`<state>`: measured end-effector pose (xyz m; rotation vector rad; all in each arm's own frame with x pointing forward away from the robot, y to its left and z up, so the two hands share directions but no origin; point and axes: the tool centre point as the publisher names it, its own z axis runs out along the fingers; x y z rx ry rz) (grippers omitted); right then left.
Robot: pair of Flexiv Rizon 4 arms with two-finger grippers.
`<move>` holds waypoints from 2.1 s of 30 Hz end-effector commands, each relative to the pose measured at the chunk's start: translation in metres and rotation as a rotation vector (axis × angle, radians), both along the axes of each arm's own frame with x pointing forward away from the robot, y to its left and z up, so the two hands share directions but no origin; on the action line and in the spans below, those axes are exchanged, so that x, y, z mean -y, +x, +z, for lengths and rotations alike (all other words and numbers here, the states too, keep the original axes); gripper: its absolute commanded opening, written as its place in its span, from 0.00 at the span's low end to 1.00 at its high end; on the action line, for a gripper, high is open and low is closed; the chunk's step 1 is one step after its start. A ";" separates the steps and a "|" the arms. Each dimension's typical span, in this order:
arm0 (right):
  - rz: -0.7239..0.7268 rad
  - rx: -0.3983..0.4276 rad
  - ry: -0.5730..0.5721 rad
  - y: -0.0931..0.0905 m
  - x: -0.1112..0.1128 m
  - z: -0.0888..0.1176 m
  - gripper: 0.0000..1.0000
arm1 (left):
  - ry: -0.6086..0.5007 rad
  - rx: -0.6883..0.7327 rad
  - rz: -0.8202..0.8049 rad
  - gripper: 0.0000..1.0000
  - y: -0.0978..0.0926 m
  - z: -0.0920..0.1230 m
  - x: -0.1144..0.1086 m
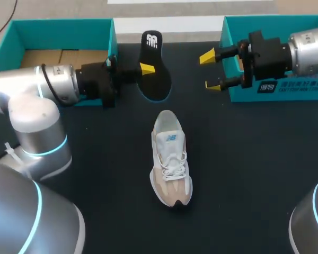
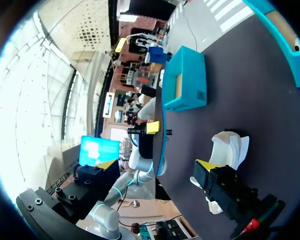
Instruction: Take the shoe out of the shoebox, open the shoe tongue, remove and reinsert the insole, then place the shoe into the shoebox
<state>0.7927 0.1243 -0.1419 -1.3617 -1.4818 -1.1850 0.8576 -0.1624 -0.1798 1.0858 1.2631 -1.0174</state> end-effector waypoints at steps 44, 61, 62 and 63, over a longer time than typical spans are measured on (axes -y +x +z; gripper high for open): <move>0.184 -0.001 0.076 0.024 -0.074 -0.035 0.33 | -0.047 0.012 0.035 0.00 0.005 0.005 0.039; 0.185 -0.006 0.081 0.020 -0.077 -0.037 0.24 | -0.049 0.003 0.033 0.00 0.005 0.003 0.044; 0.186 -0.006 0.081 0.020 -0.077 -0.037 0.24 | -0.049 0.003 0.033 0.00 0.005 0.002 0.045; 0.186 -0.007 0.081 0.020 -0.077 -0.037 0.23 | -0.049 0.003 0.034 0.00 0.005 0.002 0.045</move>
